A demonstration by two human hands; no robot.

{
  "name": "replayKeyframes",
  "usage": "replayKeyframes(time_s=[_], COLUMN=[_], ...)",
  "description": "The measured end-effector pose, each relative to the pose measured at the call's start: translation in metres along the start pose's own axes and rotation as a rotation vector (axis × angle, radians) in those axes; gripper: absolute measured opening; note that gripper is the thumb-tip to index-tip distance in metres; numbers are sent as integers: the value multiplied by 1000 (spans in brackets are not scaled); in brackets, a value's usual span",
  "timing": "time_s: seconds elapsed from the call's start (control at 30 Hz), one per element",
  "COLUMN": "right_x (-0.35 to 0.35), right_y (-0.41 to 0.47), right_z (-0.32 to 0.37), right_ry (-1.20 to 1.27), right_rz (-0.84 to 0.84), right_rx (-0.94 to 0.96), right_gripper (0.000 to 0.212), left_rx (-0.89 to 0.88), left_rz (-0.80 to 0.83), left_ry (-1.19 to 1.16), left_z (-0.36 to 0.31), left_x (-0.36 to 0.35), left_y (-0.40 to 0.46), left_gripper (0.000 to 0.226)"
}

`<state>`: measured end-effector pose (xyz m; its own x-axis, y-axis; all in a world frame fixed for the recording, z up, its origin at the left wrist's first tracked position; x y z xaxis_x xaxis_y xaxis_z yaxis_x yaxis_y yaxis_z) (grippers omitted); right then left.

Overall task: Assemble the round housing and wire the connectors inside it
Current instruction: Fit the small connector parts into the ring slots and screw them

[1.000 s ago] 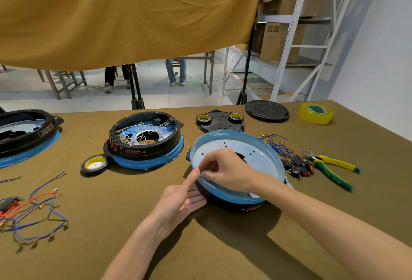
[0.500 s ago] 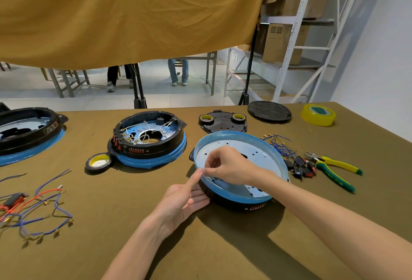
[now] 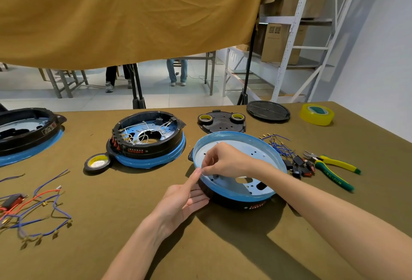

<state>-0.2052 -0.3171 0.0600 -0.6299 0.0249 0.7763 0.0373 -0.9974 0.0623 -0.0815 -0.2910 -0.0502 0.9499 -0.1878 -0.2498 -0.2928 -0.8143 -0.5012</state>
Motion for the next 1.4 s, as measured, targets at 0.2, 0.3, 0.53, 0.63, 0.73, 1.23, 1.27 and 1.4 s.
replayKeyframes(time_s=[0.2,0.3,0.53,0.63,0.73,1.23,1.27,1.4], right_x=[0,0,-7,-6,-6,-6,-6,-9], right_y=[-1,0,3,4,2,1,1,2], right_z=[-5,-3,-3,-2,-2,0,-1,0], right_ry=[76,63,11,-6,16,-7,7,-16], right_rz=[21,30,99,106,123,75,74,76], right_rx=[-34,-29,-76,-81,-75,-12,-13,1], right_gripper=[14,13,20,21,17,18,20,21], left_rx=[28,32,16,21,22,8,7,16], left_rz=[2,3,-2,1,0,-8,-10,-13], left_ry=[-35,-42,-23,-24,-24,-22,-26,-36], left_z=[2,1,-1,-1,-1,-2,-2,-2], left_x=[0,0,-2,-2,-2,-4,-3,-4], left_y=[0,-1,-5,-6,-7,-8,-7,-7], left_gripper=[89,85,89,90,91,81,80,79])
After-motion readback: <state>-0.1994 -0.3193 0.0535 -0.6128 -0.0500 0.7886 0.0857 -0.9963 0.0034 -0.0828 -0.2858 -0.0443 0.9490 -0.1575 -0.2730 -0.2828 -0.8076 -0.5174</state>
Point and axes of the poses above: each hand's wrist, its own y-axis towards the middle knuckle, its own x-axis out of the back of the hand, z = x × y, the point moved 10 cm from there along y, towards the middle knuckle, and after that the axes turned 9 degrees about -z, right-handed, at the moved point
